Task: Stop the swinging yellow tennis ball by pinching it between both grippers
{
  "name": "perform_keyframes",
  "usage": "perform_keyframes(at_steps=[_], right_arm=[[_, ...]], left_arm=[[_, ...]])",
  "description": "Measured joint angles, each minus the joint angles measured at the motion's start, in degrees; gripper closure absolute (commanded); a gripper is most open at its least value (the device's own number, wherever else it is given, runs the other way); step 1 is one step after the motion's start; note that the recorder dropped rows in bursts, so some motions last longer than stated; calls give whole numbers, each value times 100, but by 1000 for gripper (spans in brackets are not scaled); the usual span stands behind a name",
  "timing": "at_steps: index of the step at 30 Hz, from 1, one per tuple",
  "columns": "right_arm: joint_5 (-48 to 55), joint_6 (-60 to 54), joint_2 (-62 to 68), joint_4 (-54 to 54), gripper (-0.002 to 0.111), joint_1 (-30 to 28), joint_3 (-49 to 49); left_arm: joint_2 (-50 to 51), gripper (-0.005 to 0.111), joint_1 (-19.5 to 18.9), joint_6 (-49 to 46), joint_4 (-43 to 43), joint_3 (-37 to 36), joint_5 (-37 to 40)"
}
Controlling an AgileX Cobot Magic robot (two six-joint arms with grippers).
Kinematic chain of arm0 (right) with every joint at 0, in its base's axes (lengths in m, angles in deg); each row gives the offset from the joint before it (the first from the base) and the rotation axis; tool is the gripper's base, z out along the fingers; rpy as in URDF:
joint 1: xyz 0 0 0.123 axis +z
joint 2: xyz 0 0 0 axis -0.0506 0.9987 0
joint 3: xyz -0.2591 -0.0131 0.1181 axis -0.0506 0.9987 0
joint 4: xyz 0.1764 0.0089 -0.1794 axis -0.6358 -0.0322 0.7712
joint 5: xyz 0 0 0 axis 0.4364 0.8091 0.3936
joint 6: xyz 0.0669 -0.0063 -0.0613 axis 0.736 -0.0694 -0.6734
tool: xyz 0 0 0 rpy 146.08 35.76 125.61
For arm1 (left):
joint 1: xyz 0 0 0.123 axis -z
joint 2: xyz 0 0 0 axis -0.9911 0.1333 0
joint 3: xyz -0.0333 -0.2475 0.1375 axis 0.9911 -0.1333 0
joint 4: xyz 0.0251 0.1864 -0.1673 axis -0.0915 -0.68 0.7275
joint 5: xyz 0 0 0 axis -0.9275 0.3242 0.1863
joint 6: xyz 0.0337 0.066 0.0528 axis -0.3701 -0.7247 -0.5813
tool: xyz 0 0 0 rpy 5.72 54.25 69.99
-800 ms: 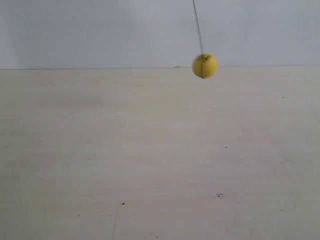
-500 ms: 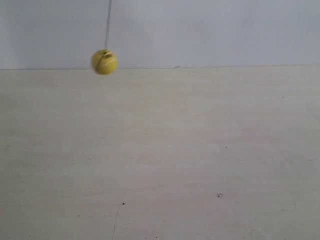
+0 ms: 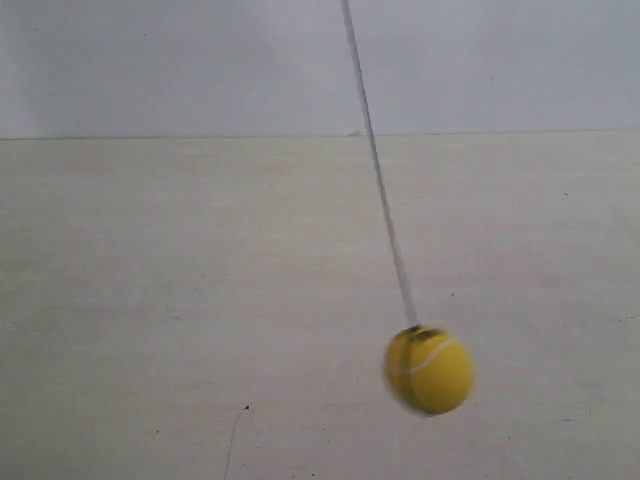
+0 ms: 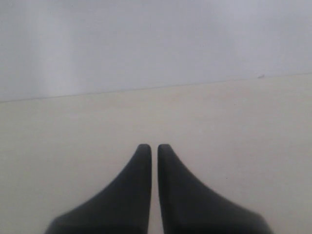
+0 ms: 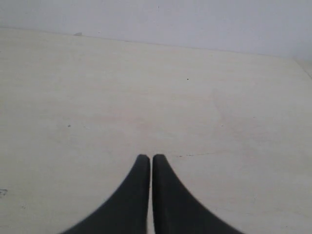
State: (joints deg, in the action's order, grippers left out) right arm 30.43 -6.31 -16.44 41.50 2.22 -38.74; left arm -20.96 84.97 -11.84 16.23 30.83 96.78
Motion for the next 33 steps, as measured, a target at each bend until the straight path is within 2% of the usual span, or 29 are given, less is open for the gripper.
perform_keyframes(at_steps=[18, 22, 26, 33], right_arm=[[-197, -217, 0, 221, 108, 0, 0], [-897, -328, 0, 253, 108, 0, 0], [-1850, -79, 0, -182, 108, 0, 0], [-3347, 449, 0, -390, 108, 0, 0]], left_arm=[[0, 102, 0, 0, 0, 0, -309], [0, 102, 0, 30, 0, 0, -576], [0, 102, 0, 435, 0, 0, -898], [0, 102, 0, 1677, 0, 0, -2508]])
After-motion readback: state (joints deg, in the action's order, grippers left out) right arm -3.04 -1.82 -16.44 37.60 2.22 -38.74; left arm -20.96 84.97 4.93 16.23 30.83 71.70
